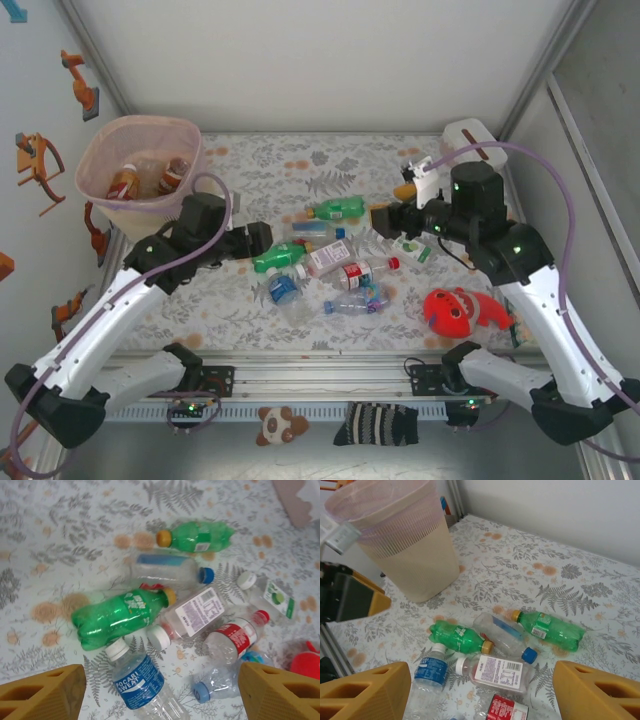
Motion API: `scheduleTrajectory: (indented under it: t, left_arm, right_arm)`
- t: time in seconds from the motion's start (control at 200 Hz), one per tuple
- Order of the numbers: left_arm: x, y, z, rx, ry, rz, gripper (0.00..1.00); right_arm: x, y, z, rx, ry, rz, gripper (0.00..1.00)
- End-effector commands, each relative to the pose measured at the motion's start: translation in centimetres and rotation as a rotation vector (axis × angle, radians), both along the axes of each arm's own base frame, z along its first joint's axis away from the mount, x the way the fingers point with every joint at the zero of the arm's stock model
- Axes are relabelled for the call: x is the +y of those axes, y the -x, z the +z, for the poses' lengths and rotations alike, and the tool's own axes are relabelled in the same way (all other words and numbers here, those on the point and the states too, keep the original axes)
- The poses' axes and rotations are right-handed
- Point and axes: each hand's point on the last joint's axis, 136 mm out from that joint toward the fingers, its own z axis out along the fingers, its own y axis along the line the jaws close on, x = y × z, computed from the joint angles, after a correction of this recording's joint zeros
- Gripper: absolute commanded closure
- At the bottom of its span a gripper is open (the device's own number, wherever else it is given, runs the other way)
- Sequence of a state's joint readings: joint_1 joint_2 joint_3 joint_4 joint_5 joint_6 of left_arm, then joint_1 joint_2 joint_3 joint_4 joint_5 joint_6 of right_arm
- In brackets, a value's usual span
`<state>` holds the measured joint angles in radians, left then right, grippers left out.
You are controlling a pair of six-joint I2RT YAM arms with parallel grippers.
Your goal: Put the plastic bottles in the bin
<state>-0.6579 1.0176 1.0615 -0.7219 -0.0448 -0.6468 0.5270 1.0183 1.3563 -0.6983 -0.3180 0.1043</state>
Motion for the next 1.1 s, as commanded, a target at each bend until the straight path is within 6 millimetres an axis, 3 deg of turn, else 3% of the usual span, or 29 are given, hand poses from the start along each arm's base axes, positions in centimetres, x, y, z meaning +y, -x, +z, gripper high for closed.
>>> scheduleTrajectory:
  t: [0.0, 0.27, 0.506, 0.751, 1.092]
  left_arm:
    - [-0.5, -0.3, -1.7, 0.039, 0.045, 0.121, 0.19]
    - [-3.0, 1.9, -7.6, 0.186, 0.05, 0.216, 0.17]
    - [-4.5, 5.2, -12.1, 0.325, 0.039, 0.318, 0.16]
    - [-4.6, 7.4, -15.0, 0.39, 0.004, 0.394, 0.19]
    - [-5.0, 8.4, -17.6, 0.427, 0.019, 0.415, 0.21]
  right_arm:
    - [0.0, 0.6, 0.2, -0.001, -0.023, 0.005, 0.26]
    - [-0.1, 1.1, -0.6, 0.015, -0.025, 0.016, 0.26]
    - [0.3, 1.4, -0.8, 0.023, -0.029, 0.045, 0.26]
    - [0.7, 1.5, -1.0, 0.026, -0.029, 0.072, 0.26]
    - [0.9, 2.1, -0.9, 0.024, -0.025, 0.104, 0.26]
